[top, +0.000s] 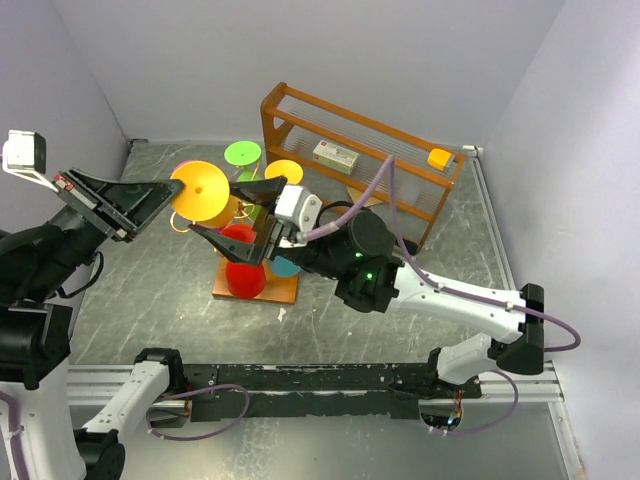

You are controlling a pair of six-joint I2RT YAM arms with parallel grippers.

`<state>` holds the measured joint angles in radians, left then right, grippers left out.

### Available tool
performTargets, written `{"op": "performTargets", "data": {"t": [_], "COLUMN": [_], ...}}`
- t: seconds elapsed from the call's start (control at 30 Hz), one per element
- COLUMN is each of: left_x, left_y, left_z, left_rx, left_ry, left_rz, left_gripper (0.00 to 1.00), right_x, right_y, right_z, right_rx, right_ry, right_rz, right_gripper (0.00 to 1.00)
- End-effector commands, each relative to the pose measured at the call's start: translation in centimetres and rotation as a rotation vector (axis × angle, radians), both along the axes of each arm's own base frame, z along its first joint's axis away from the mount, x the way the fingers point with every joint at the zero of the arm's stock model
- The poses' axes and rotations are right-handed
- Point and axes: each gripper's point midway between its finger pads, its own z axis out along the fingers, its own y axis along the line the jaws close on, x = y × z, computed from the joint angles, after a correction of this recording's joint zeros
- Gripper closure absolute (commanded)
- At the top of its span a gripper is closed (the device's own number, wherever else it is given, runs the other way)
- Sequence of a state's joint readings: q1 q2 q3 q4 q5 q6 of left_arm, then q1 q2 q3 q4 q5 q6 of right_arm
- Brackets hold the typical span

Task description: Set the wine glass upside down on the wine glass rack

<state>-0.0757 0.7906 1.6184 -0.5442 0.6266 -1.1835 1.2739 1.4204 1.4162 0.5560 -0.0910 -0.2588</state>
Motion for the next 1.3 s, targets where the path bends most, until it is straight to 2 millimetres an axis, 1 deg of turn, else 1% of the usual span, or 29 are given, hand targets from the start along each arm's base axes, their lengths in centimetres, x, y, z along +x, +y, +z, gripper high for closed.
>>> {"op": "performTargets", "data": {"t": [0.0, 0.1, 0.2, 0.3, 0.37, 0.47, 0.53, 0.63, 0.67, 0.77, 0.8, 0.9, 1.0, 1.07, 1.17, 1.27], "left_x": [-0.3, -0.1, -0.1, 0.2, 0.6, 1.3, 1.5, 1.7, 1.8, 2.1, 2.2, 2.5, 2.9, 3.1, 3.6, 3.8], "left_y": [1.4, 2.4, 3.4, 4.5, 5.8, 8.0, 9.0, 9.7, 9.9, 10.8, 10.9, 10.8, 10.3, 9.9, 8.9, 7.7], "left_z": [1.0, 1.2, 1.4, 0.9, 0.3, -1.8, -3.1, -5.5, -6.6, -9.9, -10.9, -13.7, -15.7, -16.7, -17.7, -18.3], "left_rx": [0.011, 0.012, 0.022, 0.048, 0.084, 0.140, 0.160, 0.182, 0.193, 0.228, 0.232, 0.235, 0.231, 0.229, 0.220, 0.198], "left_ry": [-0.048, -0.055, -0.063, -0.057, -0.058, -0.011, 0.025, 0.082, 0.114, 0.206, 0.232, 0.289, 0.329, 0.349, 0.363, 0.370], "left_rz": [0.112, 0.186, 0.255, 0.333, 0.414, 0.547, 0.601, 0.639, 0.650, 0.690, 0.698, 0.688, 0.662, 0.638, 0.587, 0.521], "left_gripper": [0.93, 0.93, 0.93, 0.93, 0.93, 0.93, 0.93, 0.93, 0.93, 0.93, 0.93, 0.93, 0.93, 0.93, 0.93, 0.93], "right_x": [-1.2, -1.3, -1.6, -1.7, -1.8, -0.4, 0.5, 1.3, 1.5, 2.1, 2.2, 2.9, 3.4, 3.6, 3.8, 3.8], "right_y": [-3.1, -4.0, -5.0, -6.1, -6.9, -8.3, -9.4, -11.0, -11.5, -12.5, -12.7, -13.7, -15.4, -16.5, -18.1, -18.8], "right_z": [2.6, 2.2, 2.1, 1.9, 1.7, 1.3, 1.0, 0.5, 0.3, -1.0, -1.7, -4.2, -6.4, -7.5, -9.1, -10.6], "right_rx": [0.102, 0.105, 0.110, 0.123, 0.133, 0.141, 0.155, 0.171, 0.170, 0.156, 0.136, 0.081, 0.050, 0.053, 0.069, 0.066], "right_ry": [0.009, 0.018, 0.035, 0.067, 0.099, 0.185, 0.235, 0.308, 0.330, 0.411, 0.435, 0.520, 0.609, 0.661, 0.727, 0.774], "right_rz": [0.024, 0.022, 0.028, 0.029, 0.029, -0.038, -0.090, -0.141, -0.155, -0.189, -0.201, -0.259, -0.321, -0.349, -0.385, -0.401], "right_gripper": [0.33, 0.28, 0.26, 0.26, 0.26, 0.26, 0.26, 0.27, 0.27, 0.28, 0.28, 0.29, 0.30, 0.31, 0.31, 0.32]}}
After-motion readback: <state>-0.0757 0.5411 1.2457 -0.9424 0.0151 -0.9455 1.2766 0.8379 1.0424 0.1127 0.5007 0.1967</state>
